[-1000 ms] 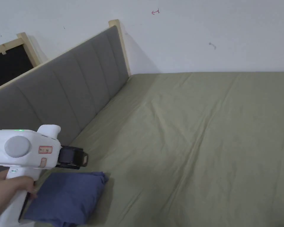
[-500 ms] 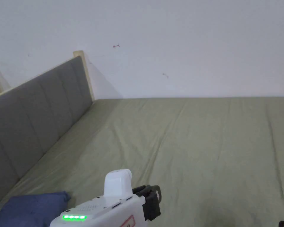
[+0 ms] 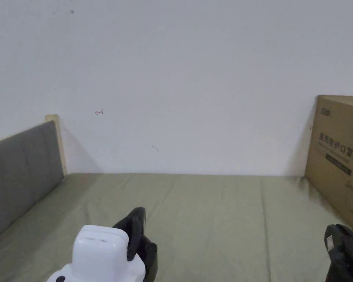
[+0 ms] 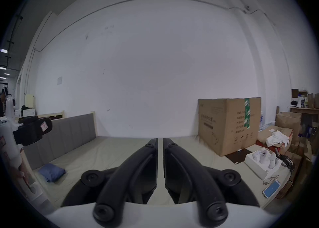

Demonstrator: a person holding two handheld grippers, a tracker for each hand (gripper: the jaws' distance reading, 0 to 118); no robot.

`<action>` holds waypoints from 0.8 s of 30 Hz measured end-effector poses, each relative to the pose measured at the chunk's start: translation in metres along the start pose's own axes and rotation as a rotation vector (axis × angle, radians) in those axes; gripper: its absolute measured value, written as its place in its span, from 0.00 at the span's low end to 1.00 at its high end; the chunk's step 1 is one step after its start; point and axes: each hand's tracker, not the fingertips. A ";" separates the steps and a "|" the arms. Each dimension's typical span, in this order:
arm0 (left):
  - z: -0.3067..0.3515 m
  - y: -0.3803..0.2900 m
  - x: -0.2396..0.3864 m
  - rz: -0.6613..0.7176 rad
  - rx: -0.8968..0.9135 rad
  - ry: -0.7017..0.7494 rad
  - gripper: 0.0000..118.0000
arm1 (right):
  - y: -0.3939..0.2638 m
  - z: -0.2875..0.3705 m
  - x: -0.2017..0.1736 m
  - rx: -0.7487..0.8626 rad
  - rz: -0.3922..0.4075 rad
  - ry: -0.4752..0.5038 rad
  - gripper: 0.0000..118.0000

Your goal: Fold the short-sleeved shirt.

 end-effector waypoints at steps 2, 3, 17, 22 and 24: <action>0.005 -0.010 0.005 -0.017 -0.002 0.026 0.00 | -0.013 0.000 0.002 -0.003 0.009 -0.035 0.05; 0.007 -0.014 0.007 -0.019 -0.013 0.033 0.00 | -0.020 0.000 0.004 -0.028 0.006 -0.058 0.05; 0.008 -0.025 0.002 0.051 -0.095 0.043 0.99 | -0.023 0.003 0.007 -0.045 0.048 -0.068 1.00; 0.010 -0.037 -0.002 0.058 -0.088 0.054 1.00 | -0.023 0.003 0.000 -0.027 0.086 -0.087 1.00; 0.011 -0.037 -0.003 0.052 -0.091 0.061 1.00 | -0.025 0.001 -0.004 -0.039 0.095 -0.090 1.00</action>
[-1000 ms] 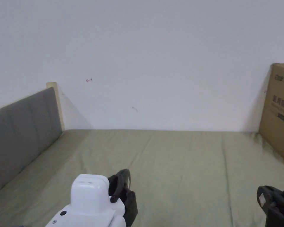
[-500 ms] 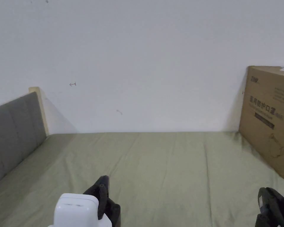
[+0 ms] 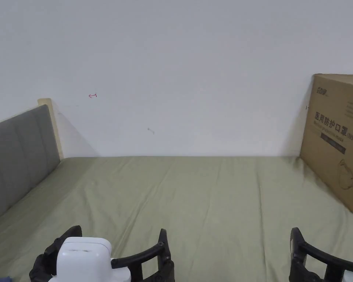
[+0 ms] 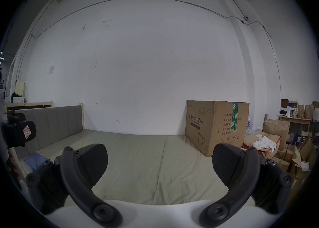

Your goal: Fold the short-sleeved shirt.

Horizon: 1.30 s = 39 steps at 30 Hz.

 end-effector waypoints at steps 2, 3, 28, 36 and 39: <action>-0.001 -0.002 0.000 -0.008 -0.005 0.013 1.00 | -0.001 -0.003 -0.003 -0.017 0.003 -0.003 1.00; -0.003 -0.003 -0.001 -0.017 -0.009 0.019 1.00 | -0.002 -0.003 -0.004 -0.023 -0.002 -0.004 1.00; -0.006 0.001 -0.012 0.021 -0.059 0.001 1.00 | -0.005 -0.008 -0.022 -0.062 0.024 0.026 1.00; -0.012 -0.001 -0.012 0.114 -0.118 0.045 1.00 | -0.006 -0.009 -0.025 -0.072 0.032 0.047 1.00; -0.014 -0.003 -0.010 0.073 -0.136 0.056 1.00 | -0.007 -0.009 -0.025 -0.080 0.038 0.046 1.00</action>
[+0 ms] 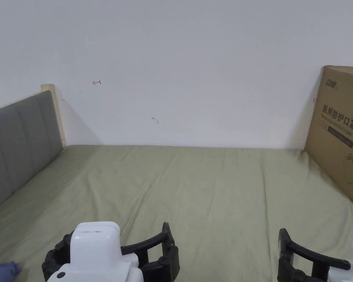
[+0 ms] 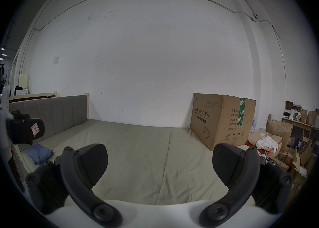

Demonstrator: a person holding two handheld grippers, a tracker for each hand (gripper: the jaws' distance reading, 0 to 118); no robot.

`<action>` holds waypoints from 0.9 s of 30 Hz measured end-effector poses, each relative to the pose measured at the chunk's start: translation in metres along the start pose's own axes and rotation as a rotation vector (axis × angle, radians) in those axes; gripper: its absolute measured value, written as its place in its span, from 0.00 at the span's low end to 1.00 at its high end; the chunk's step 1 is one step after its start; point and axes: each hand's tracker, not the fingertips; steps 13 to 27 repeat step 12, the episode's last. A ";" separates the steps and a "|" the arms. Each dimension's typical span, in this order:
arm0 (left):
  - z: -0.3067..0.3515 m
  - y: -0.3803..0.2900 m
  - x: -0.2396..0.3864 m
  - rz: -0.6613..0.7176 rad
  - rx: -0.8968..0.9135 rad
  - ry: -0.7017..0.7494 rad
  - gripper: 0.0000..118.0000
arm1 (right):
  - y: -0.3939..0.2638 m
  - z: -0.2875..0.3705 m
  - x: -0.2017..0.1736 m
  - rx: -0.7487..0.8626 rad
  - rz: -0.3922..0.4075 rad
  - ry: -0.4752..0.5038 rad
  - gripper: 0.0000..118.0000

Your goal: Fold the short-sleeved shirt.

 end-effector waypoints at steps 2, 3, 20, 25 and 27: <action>0.000 0.000 0.000 0.010 -0.011 -0.045 1.00 | -0.001 -0.001 0.000 -0.006 -0.001 0.001 1.00; 0.001 0.000 0.000 0.011 -0.011 -0.045 1.00 | -0.001 -0.001 0.000 -0.009 -0.003 0.002 1.00; 0.005 0.002 0.012 -0.031 0.005 -0.065 0.97 | -0.003 -0.006 0.004 -0.038 -0.037 -0.003 1.00; 0.005 0.002 0.012 -0.031 0.005 -0.065 0.97 | -0.003 -0.006 0.004 -0.038 -0.037 -0.003 1.00; 0.005 0.002 0.012 -0.031 0.005 -0.065 0.97 | -0.003 -0.006 0.004 -0.038 -0.037 -0.003 1.00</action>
